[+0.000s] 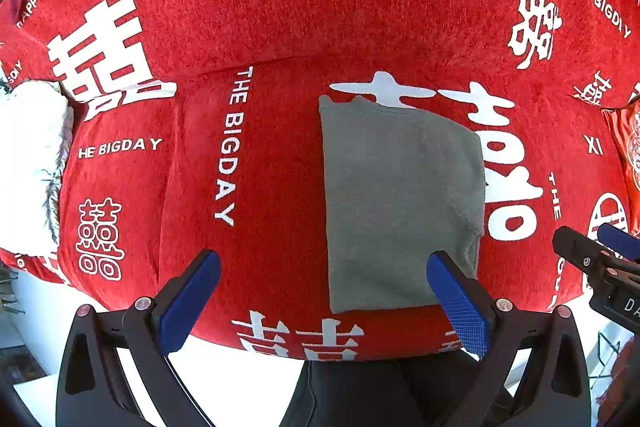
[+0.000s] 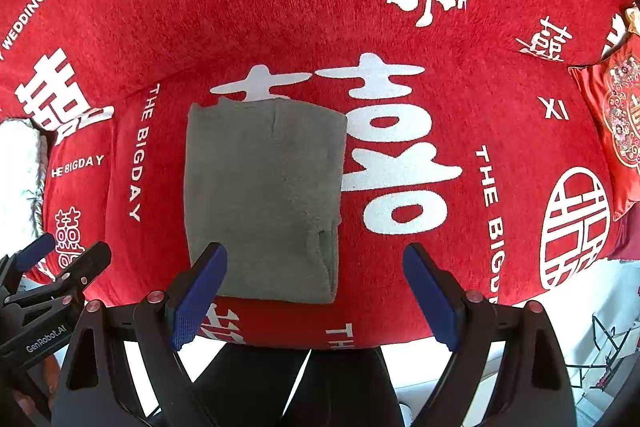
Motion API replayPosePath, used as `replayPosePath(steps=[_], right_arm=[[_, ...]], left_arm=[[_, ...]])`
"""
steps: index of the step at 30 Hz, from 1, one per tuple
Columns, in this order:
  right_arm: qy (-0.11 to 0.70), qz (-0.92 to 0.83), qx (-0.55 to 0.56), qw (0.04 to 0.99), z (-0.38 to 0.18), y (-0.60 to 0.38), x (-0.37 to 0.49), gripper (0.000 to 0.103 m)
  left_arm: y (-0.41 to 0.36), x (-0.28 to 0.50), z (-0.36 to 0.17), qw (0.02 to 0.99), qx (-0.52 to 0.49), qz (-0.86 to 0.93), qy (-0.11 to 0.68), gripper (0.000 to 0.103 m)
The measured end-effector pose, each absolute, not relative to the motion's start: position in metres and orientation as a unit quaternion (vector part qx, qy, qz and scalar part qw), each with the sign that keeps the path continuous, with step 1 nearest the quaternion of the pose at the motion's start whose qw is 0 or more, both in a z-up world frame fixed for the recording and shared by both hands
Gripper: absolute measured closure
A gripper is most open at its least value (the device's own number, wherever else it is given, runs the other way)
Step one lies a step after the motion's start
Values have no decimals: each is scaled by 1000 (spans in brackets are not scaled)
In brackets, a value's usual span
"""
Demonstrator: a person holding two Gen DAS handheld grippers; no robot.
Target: Fold small clothes
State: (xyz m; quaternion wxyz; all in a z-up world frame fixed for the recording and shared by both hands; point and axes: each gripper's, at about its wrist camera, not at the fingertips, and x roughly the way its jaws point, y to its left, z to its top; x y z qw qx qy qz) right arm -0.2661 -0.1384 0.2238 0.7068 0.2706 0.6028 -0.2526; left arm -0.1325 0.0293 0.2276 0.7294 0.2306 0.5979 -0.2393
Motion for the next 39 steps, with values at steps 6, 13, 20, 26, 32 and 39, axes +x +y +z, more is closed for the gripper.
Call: replayPosePath(steps=[6,13,20,26,32,39], right_arm=[[603,-251,271,707,222,-138,-266,12],[604,-250,270,707,222,-139,-266,12],[604,-249,271,707,222,-139,-266,12],[604,-249,272,706,222,-139,-266,12],[604,-249,271,707,222,-139,-266,12],[605,-247,272,706,221,-137,-265,12]], left_arm=[[29,-133,228,730,230,-239,598,0],[28,-134,228,730,230,-238,598,0],[28,-134,228,729,231,-239,598,0],[28,-134,228,729,231,-239,598,0],[27,-135,228,730,231,-237,598,0],[30,-137,230,733,244,-241,587,0]])
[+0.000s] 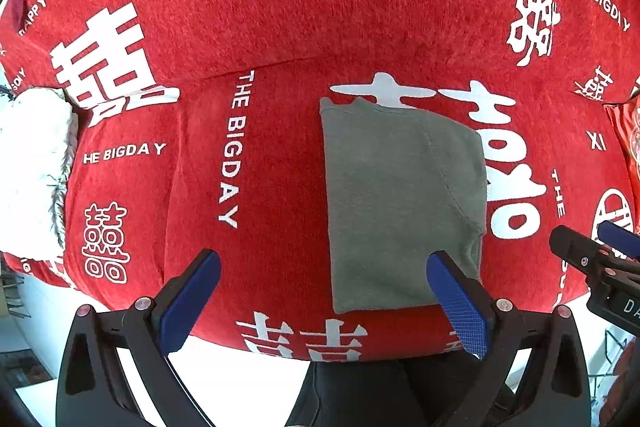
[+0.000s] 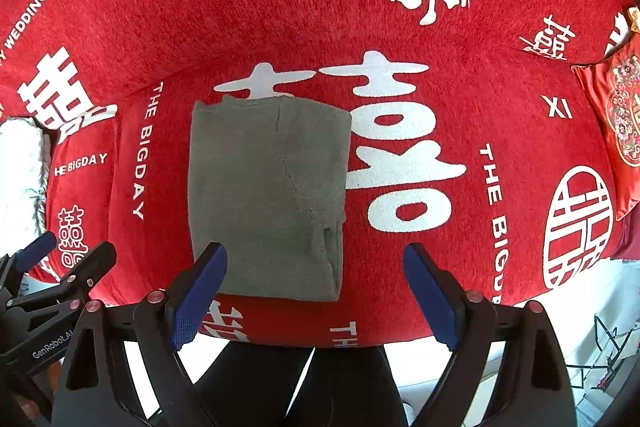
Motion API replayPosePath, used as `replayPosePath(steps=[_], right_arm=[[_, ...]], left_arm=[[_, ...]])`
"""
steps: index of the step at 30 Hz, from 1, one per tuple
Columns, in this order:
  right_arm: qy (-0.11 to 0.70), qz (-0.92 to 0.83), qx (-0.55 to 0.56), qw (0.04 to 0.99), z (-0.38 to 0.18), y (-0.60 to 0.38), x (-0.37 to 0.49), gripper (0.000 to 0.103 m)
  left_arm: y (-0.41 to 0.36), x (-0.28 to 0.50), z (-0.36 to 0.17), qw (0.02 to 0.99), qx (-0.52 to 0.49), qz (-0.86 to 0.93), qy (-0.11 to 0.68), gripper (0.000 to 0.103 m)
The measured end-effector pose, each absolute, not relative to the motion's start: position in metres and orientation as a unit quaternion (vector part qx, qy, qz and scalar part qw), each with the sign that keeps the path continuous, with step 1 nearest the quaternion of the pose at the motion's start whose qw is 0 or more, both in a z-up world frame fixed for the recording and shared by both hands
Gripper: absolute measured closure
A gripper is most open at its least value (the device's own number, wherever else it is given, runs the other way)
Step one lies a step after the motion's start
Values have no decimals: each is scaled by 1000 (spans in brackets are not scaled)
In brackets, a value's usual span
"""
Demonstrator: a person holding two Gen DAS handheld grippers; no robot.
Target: Fold small clothes
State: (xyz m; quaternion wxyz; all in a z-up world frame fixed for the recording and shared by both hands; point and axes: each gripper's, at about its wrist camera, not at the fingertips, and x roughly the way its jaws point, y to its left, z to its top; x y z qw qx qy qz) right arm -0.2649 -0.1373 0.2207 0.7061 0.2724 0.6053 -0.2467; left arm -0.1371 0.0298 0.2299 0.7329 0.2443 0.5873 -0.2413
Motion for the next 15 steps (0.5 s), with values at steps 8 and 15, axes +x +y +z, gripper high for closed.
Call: replayPosePath(steps=[8,15], right_arm=[[608,-243,272,706,220,-137,-264,12],[609,-242,271,706,219,-137,-263,12]], left_arm=[[34,-131,229,731,255,-246,582,0],[33,-131,230,734,259,-249,577,0]])
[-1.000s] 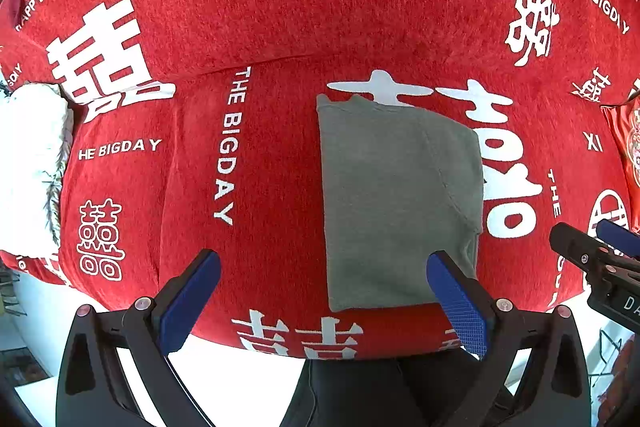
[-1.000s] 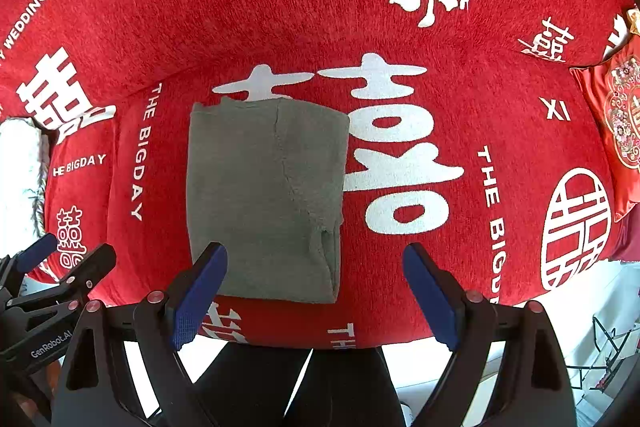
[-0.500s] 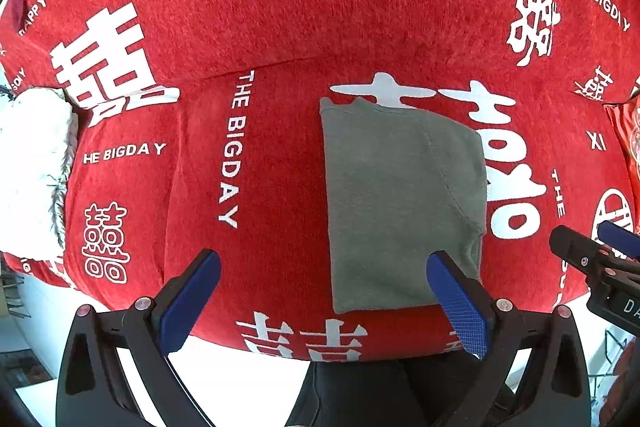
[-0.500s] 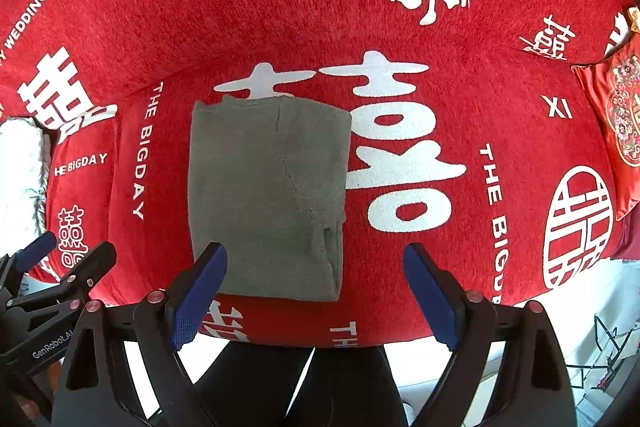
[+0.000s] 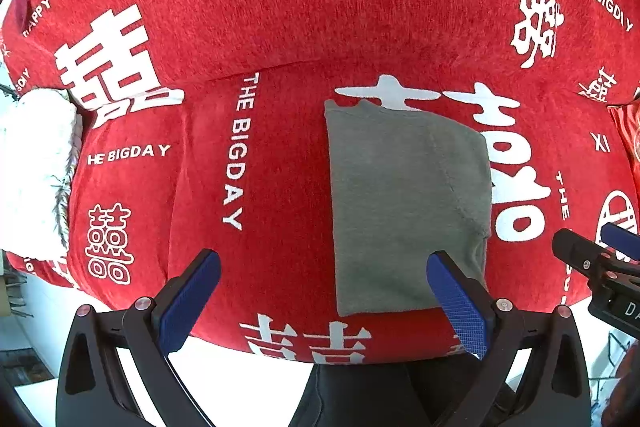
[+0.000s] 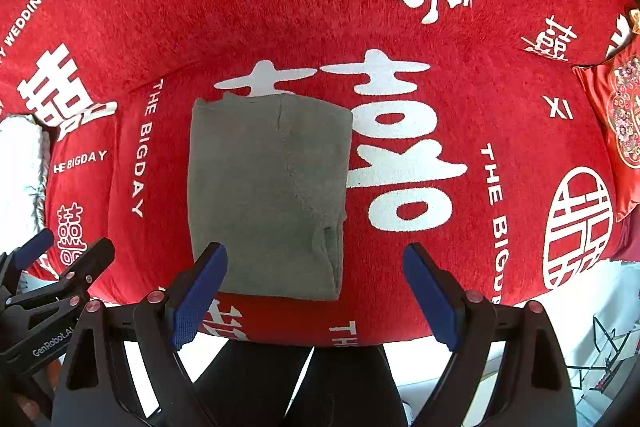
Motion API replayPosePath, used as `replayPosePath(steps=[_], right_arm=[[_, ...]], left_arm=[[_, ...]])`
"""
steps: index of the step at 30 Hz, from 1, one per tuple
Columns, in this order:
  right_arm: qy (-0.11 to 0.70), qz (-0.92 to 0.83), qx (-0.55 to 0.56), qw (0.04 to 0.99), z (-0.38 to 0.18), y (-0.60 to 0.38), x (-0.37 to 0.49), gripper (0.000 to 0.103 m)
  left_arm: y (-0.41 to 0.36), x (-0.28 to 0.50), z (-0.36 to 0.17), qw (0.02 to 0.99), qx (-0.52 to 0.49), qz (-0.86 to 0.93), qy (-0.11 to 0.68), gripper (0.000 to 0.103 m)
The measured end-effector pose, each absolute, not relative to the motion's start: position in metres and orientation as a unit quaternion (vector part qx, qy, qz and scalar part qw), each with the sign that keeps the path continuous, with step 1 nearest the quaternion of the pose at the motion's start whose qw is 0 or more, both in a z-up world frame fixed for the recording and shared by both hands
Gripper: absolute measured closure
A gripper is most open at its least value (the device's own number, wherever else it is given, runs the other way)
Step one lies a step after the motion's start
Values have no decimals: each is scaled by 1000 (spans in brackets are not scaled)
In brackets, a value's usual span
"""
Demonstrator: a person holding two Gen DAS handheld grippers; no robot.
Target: Fold small clothes
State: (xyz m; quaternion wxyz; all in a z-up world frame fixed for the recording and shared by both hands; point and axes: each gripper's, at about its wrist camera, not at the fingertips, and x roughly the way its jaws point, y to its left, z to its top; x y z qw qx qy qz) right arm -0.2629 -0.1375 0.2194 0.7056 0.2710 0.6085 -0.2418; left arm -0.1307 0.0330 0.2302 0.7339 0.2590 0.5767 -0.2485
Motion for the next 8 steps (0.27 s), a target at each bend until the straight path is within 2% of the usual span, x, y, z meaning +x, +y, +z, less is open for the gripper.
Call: replayPosePath(steps=[8], right_arm=[[612,-238,271,704,218,-143,-262,12]], left_arm=[[28,-131,230,729,263,-258,577,0]])
